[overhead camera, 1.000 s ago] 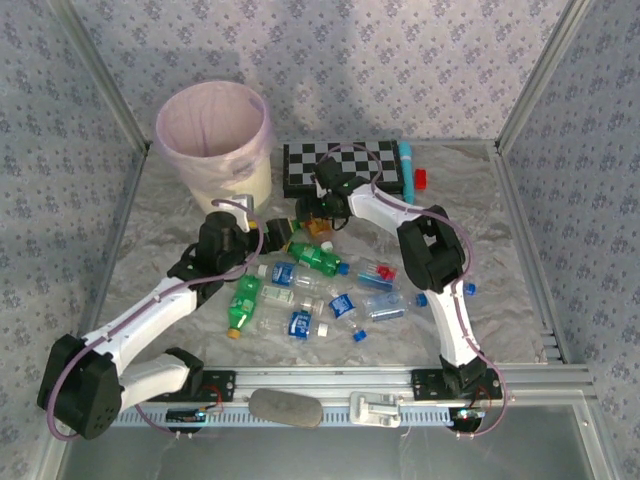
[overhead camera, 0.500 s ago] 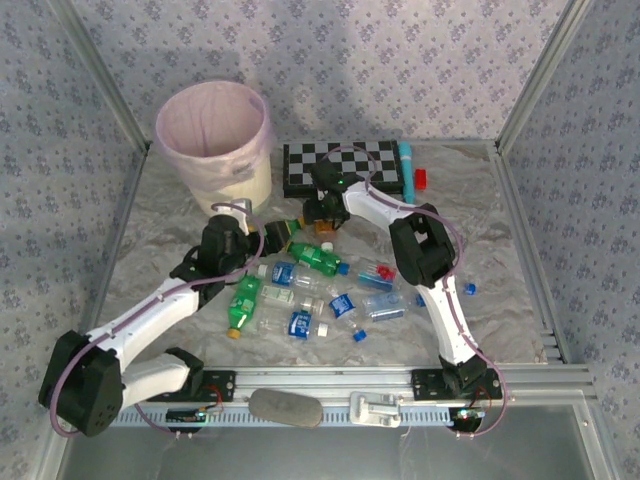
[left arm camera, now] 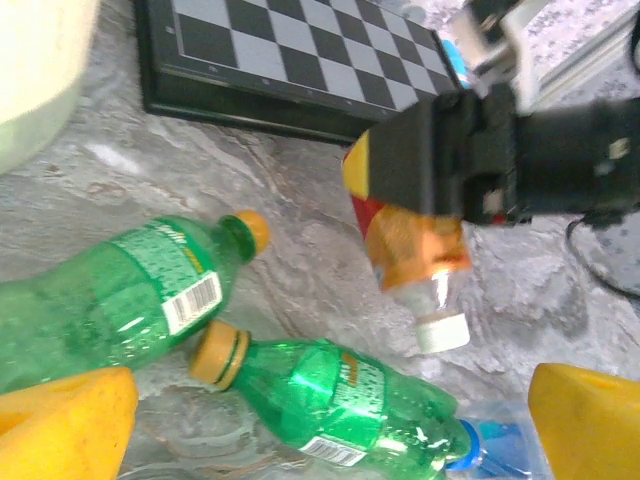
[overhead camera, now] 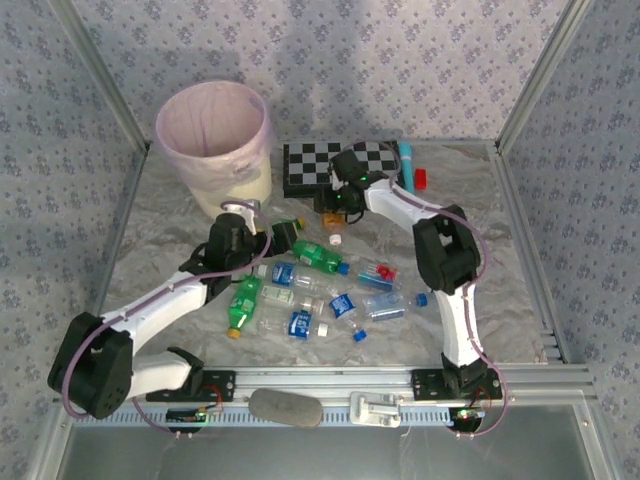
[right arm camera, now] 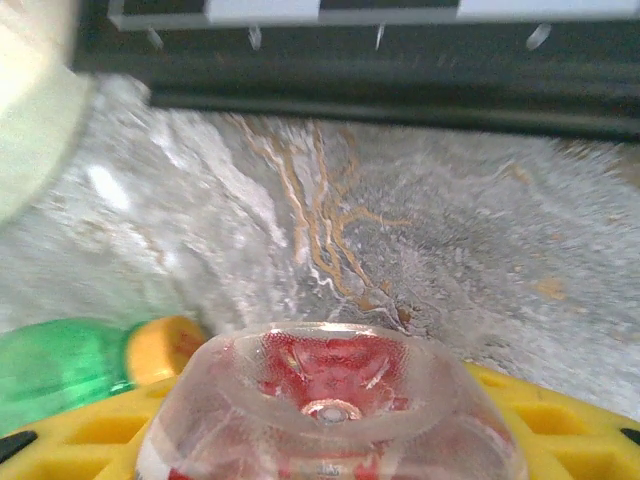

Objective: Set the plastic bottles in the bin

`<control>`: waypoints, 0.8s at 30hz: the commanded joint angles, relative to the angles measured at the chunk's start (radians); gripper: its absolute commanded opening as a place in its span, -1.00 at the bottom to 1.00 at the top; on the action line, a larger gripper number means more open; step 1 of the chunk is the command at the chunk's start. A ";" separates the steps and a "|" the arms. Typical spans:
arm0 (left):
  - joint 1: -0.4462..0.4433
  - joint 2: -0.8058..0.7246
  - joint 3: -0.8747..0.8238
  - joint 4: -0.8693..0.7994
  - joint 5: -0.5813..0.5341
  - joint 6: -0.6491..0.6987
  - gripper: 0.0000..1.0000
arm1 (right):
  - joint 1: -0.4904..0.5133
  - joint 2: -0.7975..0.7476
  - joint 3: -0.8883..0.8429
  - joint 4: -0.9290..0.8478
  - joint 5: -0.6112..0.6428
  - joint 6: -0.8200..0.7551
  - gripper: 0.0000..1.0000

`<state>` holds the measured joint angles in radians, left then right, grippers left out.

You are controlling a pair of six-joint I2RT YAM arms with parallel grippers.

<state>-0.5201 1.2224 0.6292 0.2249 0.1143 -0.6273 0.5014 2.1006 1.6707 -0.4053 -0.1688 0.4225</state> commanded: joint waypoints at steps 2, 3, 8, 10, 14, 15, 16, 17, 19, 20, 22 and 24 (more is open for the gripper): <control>-0.018 0.055 0.054 0.127 0.132 -0.025 1.00 | -0.042 -0.128 -0.092 0.174 -0.168 0.090 0.13; -0.022 0.068 0.060 0.139 0.147 -0.026 1.00 | -0.048 -0.144 -0.112 0.198 -0.193 0.101 0.13; -0.050 0.144 0.121 0.199 0.214 -0.023 1.00 | -0.073 -0.225 -0.195 0.298 -0.291 0.159 0.11; -0.066 0.174 0.150 0.214 0.234 -0.016 1.00 | -0.075 -0.248 -0.219 0.320 -0.314 0.172 0.11; -0.093 0.244 0.220 0.209 0.253 -0.002 1.00 | -0.073 -0.283 -0.261 0.355 -0.343 0.190 0.08; -0.097 0.257 0.233 0.206 0.257 0.000 1.00 | -0.071 -0.288 -0.269 0.360 -0.349 0.193 0.08; -0.100 0.273 0.245 0.203 0.258 0.002 1.00 | -0.069 -0.296 -0.279 0.362 -0.354 0.196 0.08; -0.101 0.288 0.257 0.199 0.260 0.003 1.00 | -0.070 -0.303 -0.291 0.370 -0.359 0.198 0.08; -0.102 0.313 0.277 0.190 0.260 0.011 1.00 | -0.066 -0.317 -0.313 0.382 -0.366 0.197 0.08; -0.103 0.324 0.288 0.183 0.257 0.021 1.00 | -0.065 -0.323 -0.323 0.388 -0.369 0.198 0.08; -0.104 0.347 0.312 0.167 0.254 0.043 1.00 | -0.064 -0.330 -0.339 0.392 -0.374 0.221 0.07; -0.104 0.371 0.339 0.151 0.255 0.057 1.00 | -0.063 -0.335 -0.356 0.397 -0.383 0.225 0.07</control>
<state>-0.6201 1.5711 0.9138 0.3866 0.3519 -0.6136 0.4324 1.8034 1.3369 -0.0402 -0.5152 0.6186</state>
